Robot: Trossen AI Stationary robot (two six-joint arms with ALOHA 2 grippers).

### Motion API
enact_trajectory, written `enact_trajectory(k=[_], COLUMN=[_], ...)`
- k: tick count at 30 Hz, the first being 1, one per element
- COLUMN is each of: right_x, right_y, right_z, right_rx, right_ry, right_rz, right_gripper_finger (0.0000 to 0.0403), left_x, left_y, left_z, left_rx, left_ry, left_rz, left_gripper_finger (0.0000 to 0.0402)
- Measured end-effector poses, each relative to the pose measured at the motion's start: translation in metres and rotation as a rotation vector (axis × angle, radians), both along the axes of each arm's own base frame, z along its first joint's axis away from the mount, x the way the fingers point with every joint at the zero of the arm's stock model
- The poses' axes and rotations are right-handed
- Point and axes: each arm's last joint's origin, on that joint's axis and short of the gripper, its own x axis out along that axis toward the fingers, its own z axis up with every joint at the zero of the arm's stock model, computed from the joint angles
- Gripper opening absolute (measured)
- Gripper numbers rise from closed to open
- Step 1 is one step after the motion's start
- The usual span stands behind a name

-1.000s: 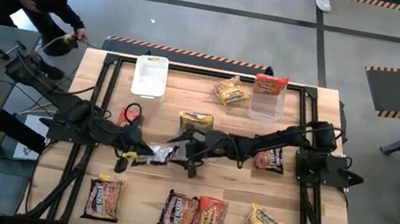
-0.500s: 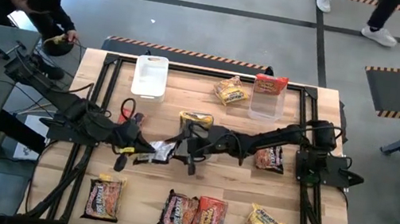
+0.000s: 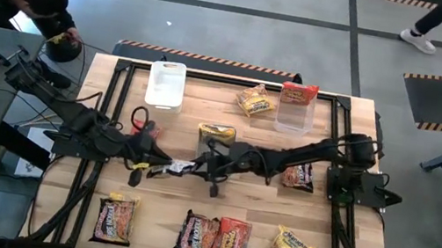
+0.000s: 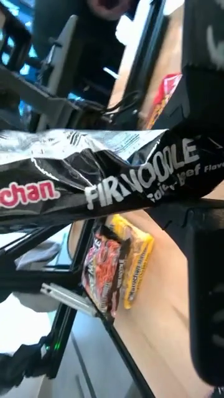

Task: Sort Maruchan noodles
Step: Put the black noodle pack into the white bin

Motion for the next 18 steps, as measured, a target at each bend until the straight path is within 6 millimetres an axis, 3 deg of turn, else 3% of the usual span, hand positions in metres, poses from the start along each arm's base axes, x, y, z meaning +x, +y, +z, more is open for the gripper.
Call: enact_trajectory(k=[6, 9, 15, 18], right_x=[-0.022, -0.023, -0.006, 0.007], right_y=[-0.007, -0.009, -0.011, -0.016], right_z=[0.032, 0.049, 0.074, 0.074], right_rx=[0.026, 0.018, -0.051, -0.071], right_ry=[0.171, 0.285, 0.459, 0.493], right_rz=[-0.133, -0.204, -0.279, -0.296], right_gripper_finger=[0.0069, 0.006, 0.0053, 0.0053], left_x=[-0.015, -0.022, -0.025, -0.023], left_y=[0.008, 0.013, 0.021, 0.021], left_z=[0.002, 0.004, 0.018, 0.028], left_rx=[-0.02, -0.037, -0.117, -0.105], left_ry=[0.031, 0.041, 0.047, 0.038], left_rz=[0.017, 0.035, 0.053, 0.022], left_gripper_finger=[0.0099, 0.0131, 0.0189, 0.0213])
